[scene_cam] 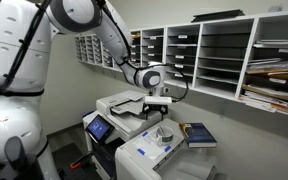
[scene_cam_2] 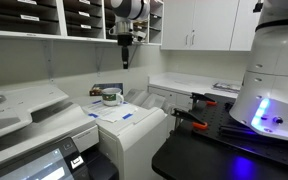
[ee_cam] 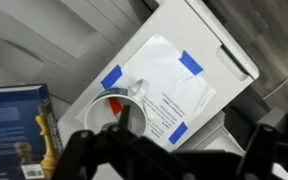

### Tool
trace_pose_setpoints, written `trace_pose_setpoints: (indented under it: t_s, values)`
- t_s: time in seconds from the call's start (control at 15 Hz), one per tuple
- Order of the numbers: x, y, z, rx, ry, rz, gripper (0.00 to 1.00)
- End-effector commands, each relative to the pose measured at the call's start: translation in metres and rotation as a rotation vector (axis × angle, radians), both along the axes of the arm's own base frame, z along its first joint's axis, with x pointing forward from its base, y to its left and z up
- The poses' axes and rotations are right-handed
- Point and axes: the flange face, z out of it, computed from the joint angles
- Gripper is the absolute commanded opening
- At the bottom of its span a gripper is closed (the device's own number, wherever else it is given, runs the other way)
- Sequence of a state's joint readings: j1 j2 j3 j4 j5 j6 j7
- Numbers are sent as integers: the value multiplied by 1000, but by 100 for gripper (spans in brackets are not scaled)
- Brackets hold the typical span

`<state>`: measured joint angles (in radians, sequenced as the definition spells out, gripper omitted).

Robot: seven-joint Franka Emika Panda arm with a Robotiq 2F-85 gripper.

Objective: Remove the red marker from the white and green mug

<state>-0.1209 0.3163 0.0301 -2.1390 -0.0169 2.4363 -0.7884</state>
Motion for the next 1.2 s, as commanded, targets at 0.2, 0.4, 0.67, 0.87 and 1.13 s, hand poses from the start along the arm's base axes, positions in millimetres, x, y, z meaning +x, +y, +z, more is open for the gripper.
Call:
trace_pose_setpoints:
  t_s: [0.2,0.4,0.67,0.87,1.13]
  values:
    - [61,-6,-55,5,-23,263,100]
    - [60,-3,-63,13,-4,221,100]
    - [71,-4,-67,16,3,208,100]
    - [73,-4,-72,21,-19,255,100]
    - [81,-7,-84,75,-48,331,100]
